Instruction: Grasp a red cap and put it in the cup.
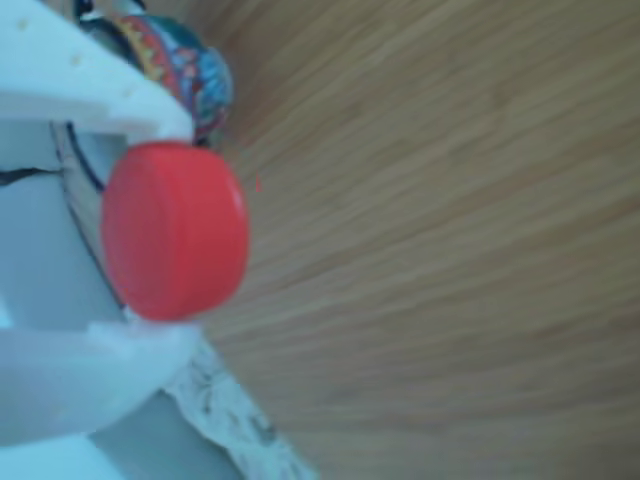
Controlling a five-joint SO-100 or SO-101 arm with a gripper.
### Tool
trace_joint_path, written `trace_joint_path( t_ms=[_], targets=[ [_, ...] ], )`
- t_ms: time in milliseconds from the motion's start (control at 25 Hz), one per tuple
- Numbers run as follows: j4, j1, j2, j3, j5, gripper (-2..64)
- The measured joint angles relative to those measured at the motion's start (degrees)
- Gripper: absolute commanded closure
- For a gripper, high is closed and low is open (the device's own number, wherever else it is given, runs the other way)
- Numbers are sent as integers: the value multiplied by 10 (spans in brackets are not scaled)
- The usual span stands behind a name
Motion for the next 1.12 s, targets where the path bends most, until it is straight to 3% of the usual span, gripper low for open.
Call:
trace_joint_path(
  t_ms=[160,760,1120],
  targets=[
    [0,53,0,-45,-13,522],
    [0,230,0,-47,-17,522],
    [0,247,0,40,-27,521]
  ],
)
